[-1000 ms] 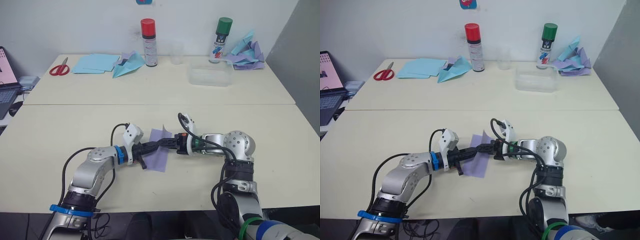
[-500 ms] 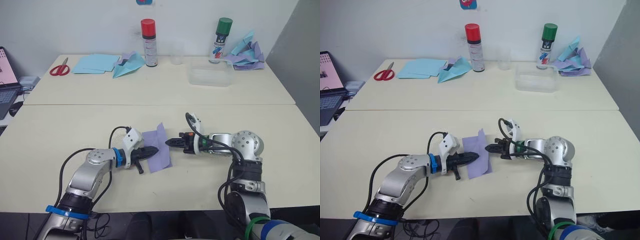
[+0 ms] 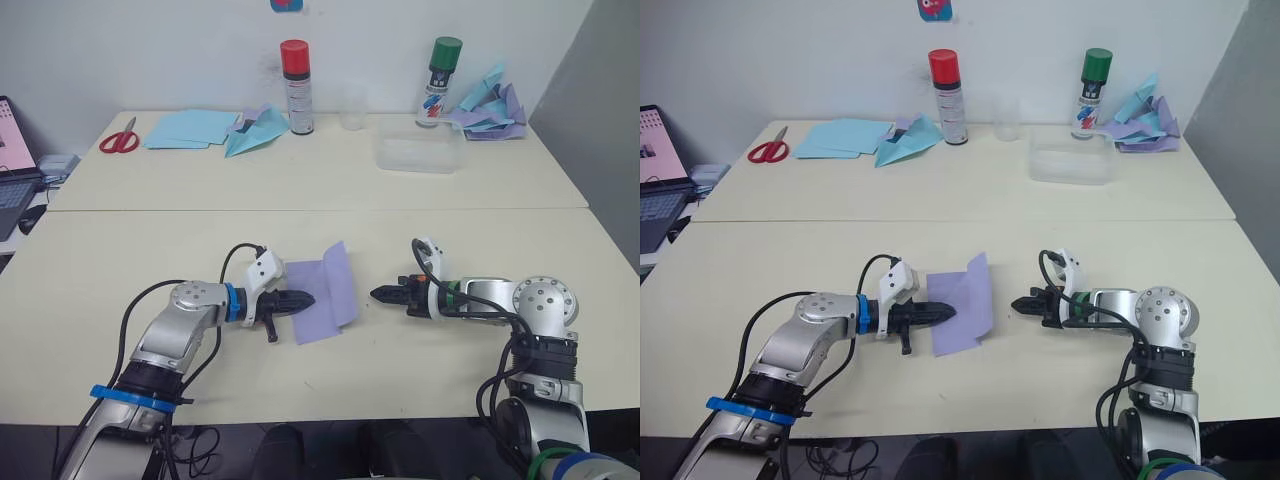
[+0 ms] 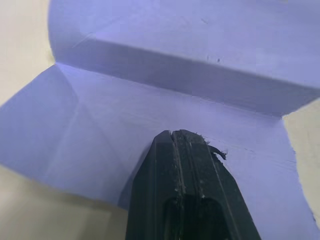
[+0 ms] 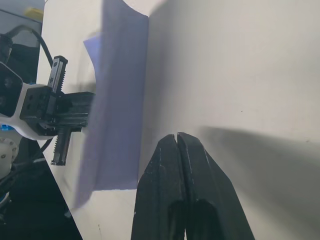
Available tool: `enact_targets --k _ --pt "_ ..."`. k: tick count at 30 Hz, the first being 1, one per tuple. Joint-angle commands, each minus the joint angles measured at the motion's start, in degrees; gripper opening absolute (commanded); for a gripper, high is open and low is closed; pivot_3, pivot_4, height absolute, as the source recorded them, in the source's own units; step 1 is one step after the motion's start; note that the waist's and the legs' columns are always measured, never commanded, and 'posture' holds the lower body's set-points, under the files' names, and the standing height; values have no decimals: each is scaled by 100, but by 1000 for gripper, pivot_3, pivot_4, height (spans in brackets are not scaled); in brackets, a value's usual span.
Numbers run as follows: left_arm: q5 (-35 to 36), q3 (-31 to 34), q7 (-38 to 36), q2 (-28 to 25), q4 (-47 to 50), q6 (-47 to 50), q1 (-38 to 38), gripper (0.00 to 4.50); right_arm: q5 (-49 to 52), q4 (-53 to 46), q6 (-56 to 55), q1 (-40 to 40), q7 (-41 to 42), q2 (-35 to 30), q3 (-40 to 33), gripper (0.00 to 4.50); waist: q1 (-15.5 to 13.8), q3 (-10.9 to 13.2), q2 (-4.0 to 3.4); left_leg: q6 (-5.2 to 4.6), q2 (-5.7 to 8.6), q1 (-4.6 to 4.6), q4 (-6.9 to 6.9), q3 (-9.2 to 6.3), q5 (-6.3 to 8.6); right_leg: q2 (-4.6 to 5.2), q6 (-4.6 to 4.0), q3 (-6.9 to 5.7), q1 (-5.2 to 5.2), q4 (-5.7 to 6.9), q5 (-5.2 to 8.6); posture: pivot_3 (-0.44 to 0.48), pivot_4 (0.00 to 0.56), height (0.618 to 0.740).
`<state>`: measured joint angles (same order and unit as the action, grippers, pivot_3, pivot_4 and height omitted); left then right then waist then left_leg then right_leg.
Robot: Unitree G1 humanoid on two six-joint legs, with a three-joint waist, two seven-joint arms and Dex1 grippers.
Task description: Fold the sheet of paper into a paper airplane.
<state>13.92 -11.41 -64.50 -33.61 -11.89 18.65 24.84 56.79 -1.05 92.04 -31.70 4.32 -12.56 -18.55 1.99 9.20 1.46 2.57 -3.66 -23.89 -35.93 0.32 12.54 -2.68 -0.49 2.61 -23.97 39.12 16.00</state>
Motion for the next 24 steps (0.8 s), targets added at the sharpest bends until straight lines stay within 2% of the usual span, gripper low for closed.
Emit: enact_targets --k 1,7,12,16,18,24 --pt "-324 -238 -103 16 -407 -163 160 0 464 -287 46 121 -229 5 -118 21 -14 -1 0 0 0 -1 -1 0 0 0 0 0 1 -1 0 0 150 740" --pt "-394 -313 -122 142 -647 -328 273 0 429 -392 41 -160 -387 284 -385 21 -16 -5 -7 0 2 3 -9 -2 0 0 8 4 12 -2 -5 0 150 740" --pt "-429 -327 -143 167 -688 -401 255 0 385 -224 46 -536 -651 625 -606 1503 -21 -10 -15 -1 5 7 -12 -8 0 0 8 3 22 -4 -5 0 150 740" --pt "-440 -332 -154 170 -703 -423 249 0 323 66 46 -813 -887 973 -764 2928 -21 -10 -16 -1 5 6 -12 -10 0 0 8 1 24 -6 -4 0 150 740" --pt "-437 -333 -152 173 -682 -416 236 0 267 115 46 -872 -904 1060 -573 3622 -22 -10 -17 -1 5 6 -12 -10 0 0 8 2 24 -5 -5 0 150 740" --pt "-406 -333 -87 209 -526 -354 130 0 -241 -105 -123 -664 -599 896 407 3622 -23 -12 -18 -1 5 6 -12 -11 0 0 8 1 24 -7 -4 0 150 740"
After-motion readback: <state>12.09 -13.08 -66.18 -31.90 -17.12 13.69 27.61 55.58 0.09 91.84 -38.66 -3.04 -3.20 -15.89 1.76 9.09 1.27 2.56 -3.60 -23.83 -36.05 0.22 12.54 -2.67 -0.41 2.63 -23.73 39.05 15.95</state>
